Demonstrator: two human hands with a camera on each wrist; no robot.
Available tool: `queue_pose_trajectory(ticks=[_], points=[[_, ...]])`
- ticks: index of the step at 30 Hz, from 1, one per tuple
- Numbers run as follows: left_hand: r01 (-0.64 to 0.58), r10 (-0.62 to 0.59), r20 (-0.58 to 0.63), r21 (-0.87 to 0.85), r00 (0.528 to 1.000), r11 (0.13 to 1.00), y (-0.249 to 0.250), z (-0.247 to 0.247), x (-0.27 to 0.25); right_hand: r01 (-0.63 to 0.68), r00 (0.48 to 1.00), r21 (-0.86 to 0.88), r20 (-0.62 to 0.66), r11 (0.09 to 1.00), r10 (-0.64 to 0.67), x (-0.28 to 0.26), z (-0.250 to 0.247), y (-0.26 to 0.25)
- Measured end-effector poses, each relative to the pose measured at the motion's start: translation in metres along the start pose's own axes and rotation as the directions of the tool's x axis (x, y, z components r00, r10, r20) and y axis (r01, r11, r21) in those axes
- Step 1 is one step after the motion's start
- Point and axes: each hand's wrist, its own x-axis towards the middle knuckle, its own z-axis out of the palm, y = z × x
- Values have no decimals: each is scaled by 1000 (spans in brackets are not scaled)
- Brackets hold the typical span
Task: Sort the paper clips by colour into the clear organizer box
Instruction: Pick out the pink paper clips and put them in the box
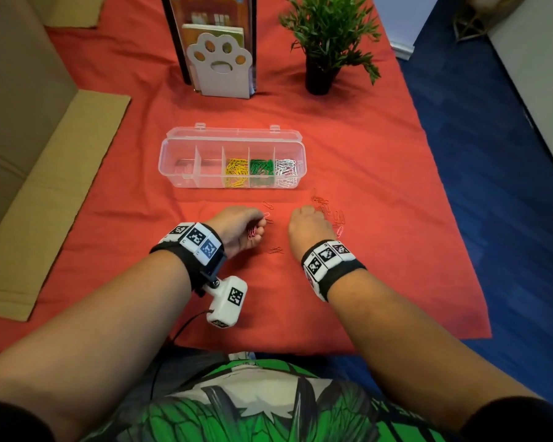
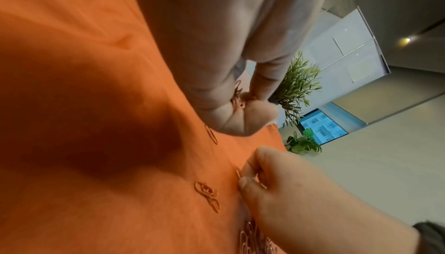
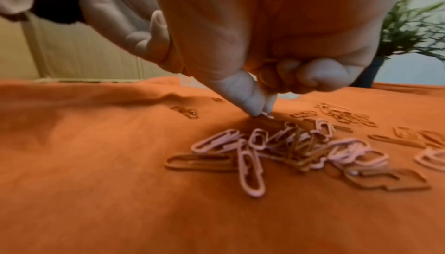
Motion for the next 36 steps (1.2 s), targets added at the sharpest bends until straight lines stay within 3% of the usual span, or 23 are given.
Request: queue_pose_trajectory(ticks=[2, 4, 6, 7, 8, 9, 11, 12, 14, 17, 21, 23, 27, 28, 30, 32, 34, 36], points=[[-36, 36, -15, 5, 999, 999, 1, -5, -1, -6, 1000, -21, -1, 1000, 6, 2, -2, 0], [-53, 53, -24, -11, 998, 999, 4, -11, -2, 31, 999, 66, 33, 997, -33, 5, -5, 4], [-41, 40, -19, -59, 999, 997, 9, -17, -4, -17, 989, 310, 144, 951, -29, 9, -12, 7], [-29, 28, -11, -99, 1000, 995, 12, -19, -5, -107, 975, 472, 221, 875, 0, 11, -17, 7], [-18, 18, -1, -138, 1000, 990, 16, -22, -6, -242, 948, 673, 316, 699, 24, 11, -25, 7], [-11, 13, 8, -164, 1000, 986, 19, -23, -7, -349, 919, 814, 394, 465, 0, 10, -33, 5], [-27, 27, 0, -178, 1000, 984, 26, -26, -9, -491, 870, 871, 491, 1, -45, 10, -40, 0], [-44, 42, -13, -176, 999, 983, 30, -27, -11, -496, 868, 861, 491, -110, -74, 12, -42, -2], [-82, 78, -29, -171, 997, 982, 40, -33, -12, -485, 875, 856, 473, -181, -106, 15, -47, -9], [-150, 141, -60, -198, 988, 969, 62, -47, -12, -449, 893, 873, 434, -188, -117, 23, -61, -20], [-182, 155, -129, -234, 979, 955, 93, -62, -10, -365, 930, 922, 356, -125, -89, 38, -82, -36], [-215, 167, -194, -258, 967, 942, 102, -66, -7, -329, 943, 944, 326, -37, -73, 43, -93, -45], [-255, 196, -263, -212, 945, 943, 110, -62, -4, -286, 955, 928, 296, 240, -4, 60, -102, -62], [-266, 210, -280, -180, 937, 947, 109, -61, -3, -271, 961, 924, 277, 268, 19, 64, -102, -66], [-302, 243, -325, -145, 914, 942, 108, -65, 2, -242, 970, 944, 232, 225, 70, 71, -101, -74], [-340, 291, -379, -67, 878, 938, 107, -74, 5, -178, 982, 957, 160, 227, 98, 74, -98, -81], [-334, 336, -450, 85, 828, 939, 105, -83, 6, -81, 995, 932, 54, 354, 85, 78, -96, -89], [-288, 403, -546, 286, 734, 914, 101, -94, 4, -6, 998, 904, -25, 428, 65, 84, -96, -100]])
